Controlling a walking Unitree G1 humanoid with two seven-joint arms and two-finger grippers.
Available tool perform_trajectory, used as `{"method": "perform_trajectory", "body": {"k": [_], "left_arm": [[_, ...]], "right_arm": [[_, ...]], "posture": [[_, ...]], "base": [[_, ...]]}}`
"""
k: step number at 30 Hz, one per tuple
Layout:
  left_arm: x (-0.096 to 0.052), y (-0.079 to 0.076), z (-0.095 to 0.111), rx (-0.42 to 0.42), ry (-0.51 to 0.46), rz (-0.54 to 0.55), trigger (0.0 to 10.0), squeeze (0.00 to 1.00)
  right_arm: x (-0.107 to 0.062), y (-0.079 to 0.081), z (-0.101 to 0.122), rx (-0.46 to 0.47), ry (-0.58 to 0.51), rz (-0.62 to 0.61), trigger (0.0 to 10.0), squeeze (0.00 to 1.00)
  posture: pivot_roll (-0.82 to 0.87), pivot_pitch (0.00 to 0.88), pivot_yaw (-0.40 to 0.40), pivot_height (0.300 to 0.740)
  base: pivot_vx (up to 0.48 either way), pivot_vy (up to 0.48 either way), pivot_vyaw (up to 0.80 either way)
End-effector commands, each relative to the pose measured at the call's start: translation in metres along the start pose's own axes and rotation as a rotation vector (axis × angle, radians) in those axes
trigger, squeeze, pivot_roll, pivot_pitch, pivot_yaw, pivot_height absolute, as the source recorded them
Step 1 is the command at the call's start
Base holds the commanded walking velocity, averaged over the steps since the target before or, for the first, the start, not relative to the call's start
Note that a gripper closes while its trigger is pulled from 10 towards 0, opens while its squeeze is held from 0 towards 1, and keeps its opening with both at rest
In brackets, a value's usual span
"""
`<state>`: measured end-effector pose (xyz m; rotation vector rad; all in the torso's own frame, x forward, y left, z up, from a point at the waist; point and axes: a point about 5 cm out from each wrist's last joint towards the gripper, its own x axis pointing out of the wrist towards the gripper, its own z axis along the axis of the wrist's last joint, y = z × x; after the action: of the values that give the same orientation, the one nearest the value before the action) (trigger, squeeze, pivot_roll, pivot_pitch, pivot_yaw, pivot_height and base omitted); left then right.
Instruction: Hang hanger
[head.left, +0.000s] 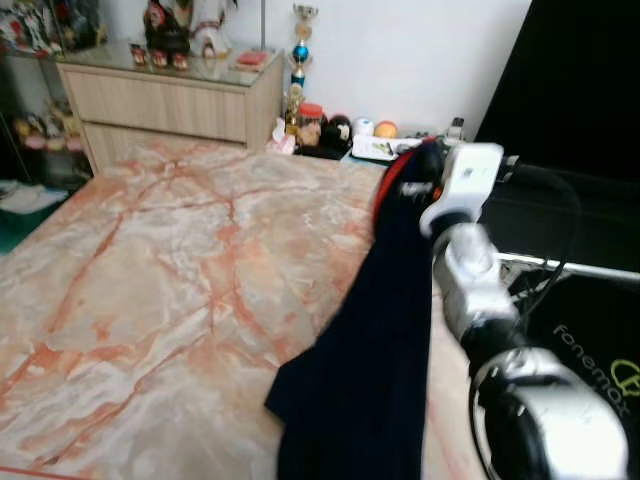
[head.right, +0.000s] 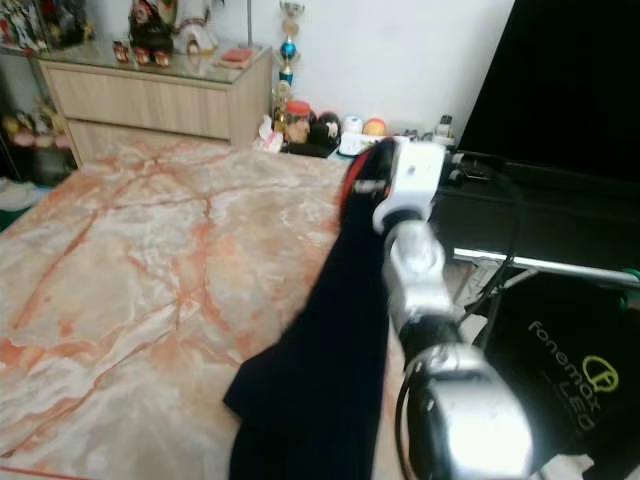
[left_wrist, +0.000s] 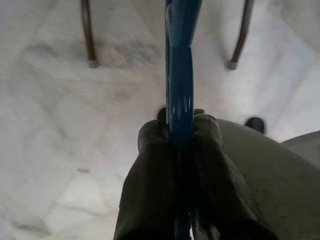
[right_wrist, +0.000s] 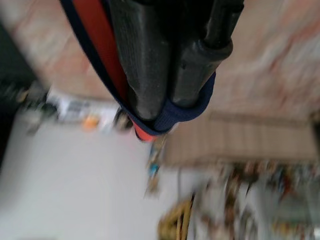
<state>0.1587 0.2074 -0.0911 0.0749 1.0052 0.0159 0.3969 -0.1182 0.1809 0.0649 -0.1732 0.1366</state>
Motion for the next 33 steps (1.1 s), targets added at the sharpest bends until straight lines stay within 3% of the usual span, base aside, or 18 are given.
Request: {"method": "perform_trajectory", "body": {"k": [1,3,5,6,10,11,12,13,21,23,29,33], "left_arm": [[-0.002,-0.007,-0.017,0.014,0.065,-0.016,10.0,0.00],[-0.002,-0.009,-0.017,0.013,0.065,-0.020,10.0,0.00],[-0.002,-0.011,-0.017,0.020,0.065,-0.027,10.0,0.00],[-0.002,-0.011,-0.017,0.020,0.065,-0.027,10.0,0.00],[-0.002,-0.011,-0.017,0.036,0.068,-0.034,10.0,0.00],[-0.002,-0.011,-0.017,0.039,0.068,-0.033,10.0,0.00],[-0.002,-0.011,-0.017,0.039,0.068,-0.033,10.0,0.00],[-0.002,-0.011,-0.017,0.041,0.068,-0.033,10.0,0.00],[-0.002,-0.009,-0.017,0.036,0.065,-0.027,10.0,0.00],[-0.002,-0.010,-0.017,0.037,0.065,-0.026,10.0,0.00],[-0.002,-0.010,-0.017,0.035,0.066,-0.028,10.0,0.00],[-0.002,-0.010,-0.018,0.040,0.069,-0.033,10.0,0.00]], "right_arm": [[-0.005,-0.016,0.002,-0.023,-0.022,-0.031,10.0,0.00],[-0.017,-0.022,-0.014,-0.021,0.010,-0.042,10.0,0.00],[-0.040,-0.030,-0.035,-0.023,0.061,-0.055,10.0,0.00],[-0.040,-0.030,-0.035,-0.023,0.061,-0.055,10.0,0.00],[-0.067,-0.039,-0.053,-0.031,0.114,-0.085,10.0,0.00],[-0.069,-0.040,-0.055,-0.030,0.117,-0.086,10.0,0.26],[-0.069,-0.040,-0.055,-0.030,0.117,-0.086,10.0,0.26],[-0.071,-0.040,-0.055,-0.029,0.121,-0.086,10.0,1.00],[-0.067,-0.028,-0.050,-0.040,0.157,-0.018,10.0,1.00],[-0.069,-0.021,-0.052,-0.088,0.178,0.045,10.0,1.00],[-0.083,-0.020,-0.057,-0.057,0.188,0.048,10.0,1.00],[-0.104,-0.029,-0.067,-0.067,0.241,0.007,10.0,1.00]], "posture": [[0.11,0.000,-0.087,0.740],[0.11,0.000,-0.087,0.740],[0.09,0.000,-0.085,0.740],[0.09,0.000,-0.085,0.740],[0.08,0.000,-0.082,0.740],[0.08,0.000,-0.083,0.740],[0.08,0.000,-0.083,0.740],[0.08,0.000,-0.083,0.740],[0.10,0.000,-0.088,0.740],[0.10,0.000,-0.092,0.740],[0.09,0.000,-0.090,0.740],[0.08,0.000,-0.090,0.740]], "base": [[0.000,0.000,0.00],[0.000,0.000,0.00],[0.000,0.000,0.00],[0.000,0.000,0.00],[0.000,0.000,0.00],[0.000,0.000,0.00],[0.000,0.000,0.00],[0.000,0.000,0.00],[0.000,0.000,0.00],[0.000,0.000,0.00],[0.000,0.000,0.00],[0.000,0.000,0.00]]}}
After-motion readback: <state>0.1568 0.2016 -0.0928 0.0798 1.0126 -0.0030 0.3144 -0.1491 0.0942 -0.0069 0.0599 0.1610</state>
